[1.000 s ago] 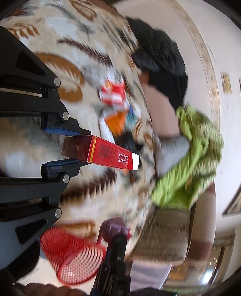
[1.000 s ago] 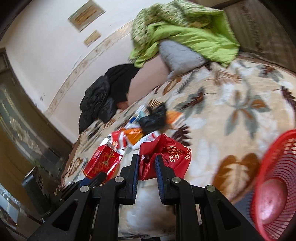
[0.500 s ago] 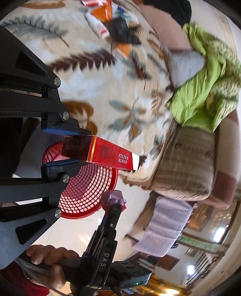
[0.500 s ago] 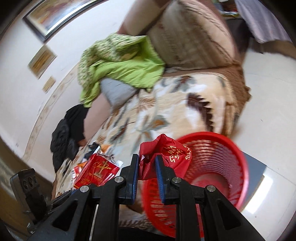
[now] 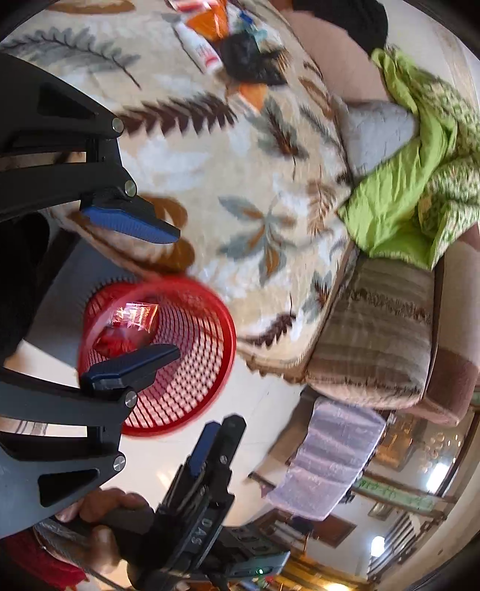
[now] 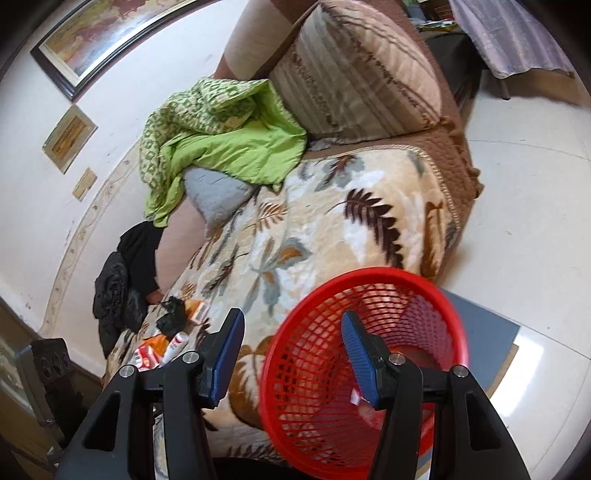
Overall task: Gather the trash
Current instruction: 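Open the left tool over the red basket while the right tool drops the red bag in, then move the left tool back to the bed and grasp the white knit glove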
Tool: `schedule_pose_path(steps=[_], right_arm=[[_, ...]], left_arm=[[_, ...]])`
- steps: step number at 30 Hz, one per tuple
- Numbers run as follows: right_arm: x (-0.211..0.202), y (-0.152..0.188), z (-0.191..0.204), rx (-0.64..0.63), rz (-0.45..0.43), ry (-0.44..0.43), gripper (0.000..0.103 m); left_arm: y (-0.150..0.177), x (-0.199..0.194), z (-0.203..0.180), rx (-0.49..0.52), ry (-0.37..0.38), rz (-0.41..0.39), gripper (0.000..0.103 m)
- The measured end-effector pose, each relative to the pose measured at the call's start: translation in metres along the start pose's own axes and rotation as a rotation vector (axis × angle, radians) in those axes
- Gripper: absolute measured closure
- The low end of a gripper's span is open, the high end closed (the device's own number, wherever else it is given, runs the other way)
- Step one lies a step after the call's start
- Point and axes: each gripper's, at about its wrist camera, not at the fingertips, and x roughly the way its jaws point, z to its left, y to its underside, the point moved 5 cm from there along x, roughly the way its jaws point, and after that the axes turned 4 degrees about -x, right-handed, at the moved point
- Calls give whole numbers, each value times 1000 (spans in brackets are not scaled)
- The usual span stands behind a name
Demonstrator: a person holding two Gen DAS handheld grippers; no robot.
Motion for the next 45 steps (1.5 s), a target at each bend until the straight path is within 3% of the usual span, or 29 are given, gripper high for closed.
schedule_pose_path(steps=[13,20,25,29,32,38,39,40,43,45], right_arm=[[84,44,131,-244,170,-87,43],[154,88,197,-327,279,-111,43],[173,101,223,-376,282,-142,41],[179,103,227,-368,281,-157,41],[184,102,226,-358,291,-168,40],[208,95,222,-332,352,-186,40],[213,92,224,-335,351,-184,40],[219,88,226,-338,348,-183,40],[245,77,235,-348,364,-191,40],[265,71,240,-353,370,-189,41]], left_arm=[[33,-76,136,-172,-244,-92,47],[55,-119,246,-396,-415,-169,46],[63,-144,318,-542,-553,-240,41],[55,-137,359,-633,-565,-261,40],[43,-116,374,-619,-573,-242,33],[41,-80,399,-619,-622,-175,33],[40,-78,404,-627,-612,-173,40],[42,-77,404,-627,-610,-169,54],[44,-77,409,-625,-604,-161,68],[46,-82,408,-627,-595,-169,70]])
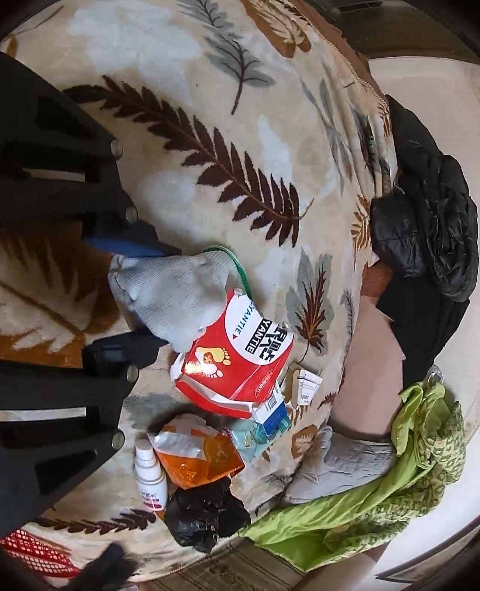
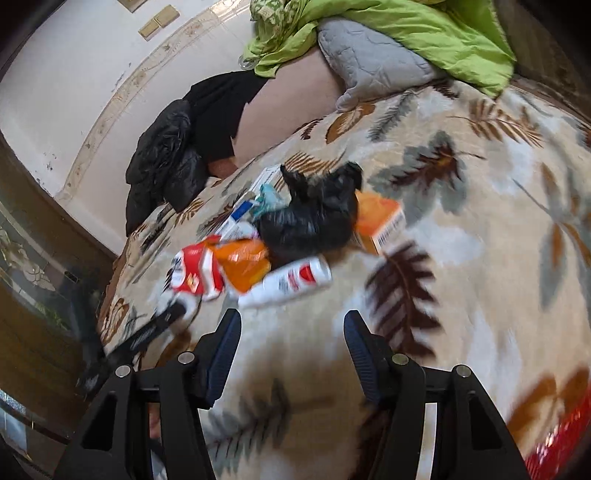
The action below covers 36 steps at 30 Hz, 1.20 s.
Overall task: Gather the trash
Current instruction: 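Move the left tool back to the bed and grasp the white knit glove, then grasp the white spray bottle with the right tool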
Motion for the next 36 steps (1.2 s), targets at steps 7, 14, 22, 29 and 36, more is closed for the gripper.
schedule_pose_path(steps=[7,14,22,29,36], right_arm=[[55,-34,-15,27,26,32,54],[63,10,18,50,194,-157,62],[38,43,75,-163,190,-165,60],[75,31,81,-226,173,-68,55],[94,48,83,-260,226,-62,67]], left_arm=[[1,-27,8,43,-6,-51,71],[-2,-39,23,29,-1,-73,71],[-5,-46,29,-3,13,-87,71],[-5,-51,30,-6,11,-90,71],[-5,-56,31,5,5,-96,71]])
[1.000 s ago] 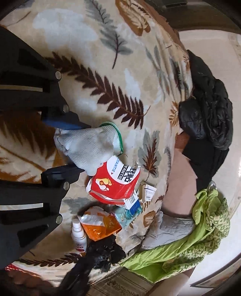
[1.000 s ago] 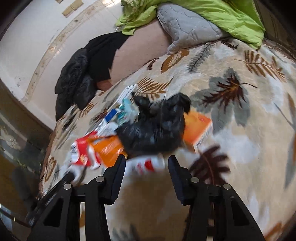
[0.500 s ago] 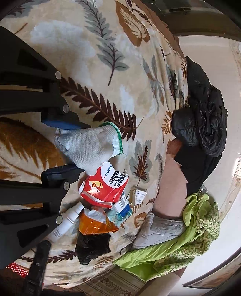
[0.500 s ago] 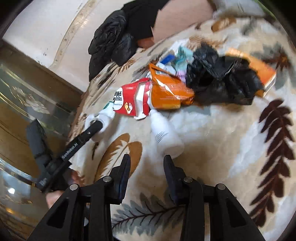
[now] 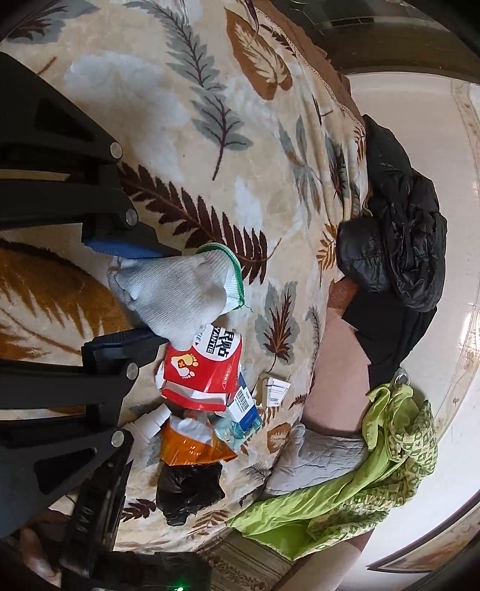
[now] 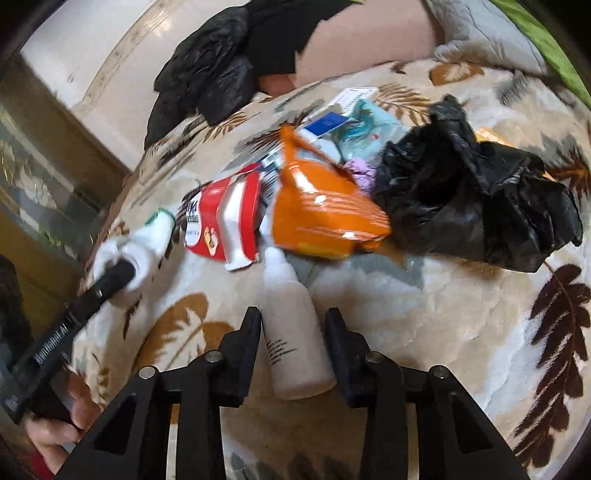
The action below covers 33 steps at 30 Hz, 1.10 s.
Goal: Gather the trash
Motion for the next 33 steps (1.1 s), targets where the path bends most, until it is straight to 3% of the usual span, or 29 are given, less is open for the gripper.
schedule_pose_path(steps=[6,15,21,33], right_arm=[[-21,14,7,-35,-31,51,71],[-104,24,10,-12,-281,146,71],[-132,38,41,-118,-392,251,71],[-158,63,58,-93,-454,238,70]], left_arm=[[3,-6,-7,6,8,-4,71],[14,-45,-45,100,21,-79,71],[25,-75,-65,178,-8,-158,71],[59,-131,-65,247,-103,-204,70]])
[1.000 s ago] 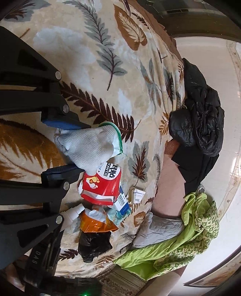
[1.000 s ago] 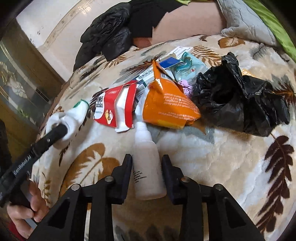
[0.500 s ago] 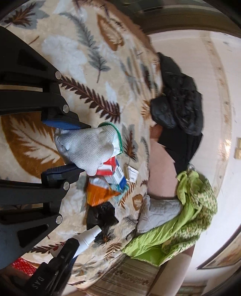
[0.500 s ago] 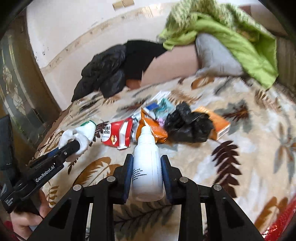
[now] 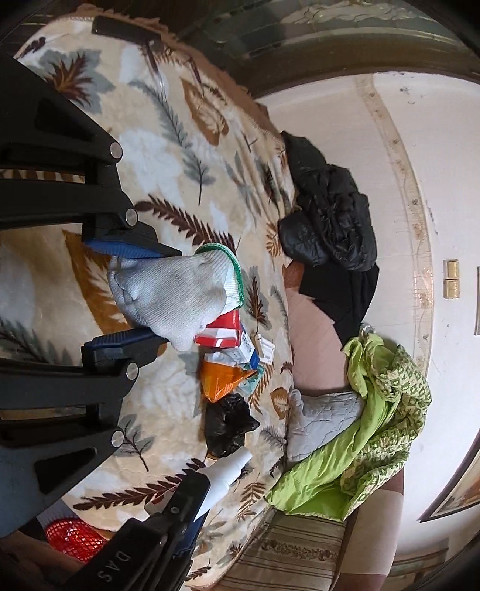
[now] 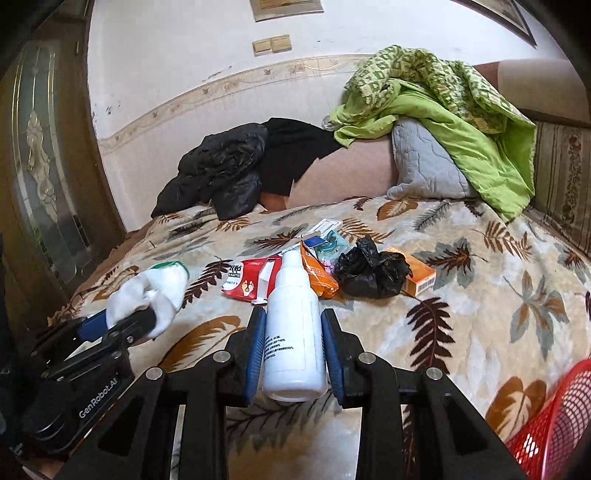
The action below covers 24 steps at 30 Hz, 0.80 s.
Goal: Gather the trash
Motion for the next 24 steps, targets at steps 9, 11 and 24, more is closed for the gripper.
schedule_pose_path(steps=[9,11,24], right_arm=[[-2,0,-2,5,16,19,71],[-2,0,-5,22,24,21,71],[-11,-6,-21,101,29,48,71]], left_arm=[[5,6,-3,8,0,-15,70],[6,7,-3,9,3,-15,70],[2,9,-4,11,21,-43,70]])
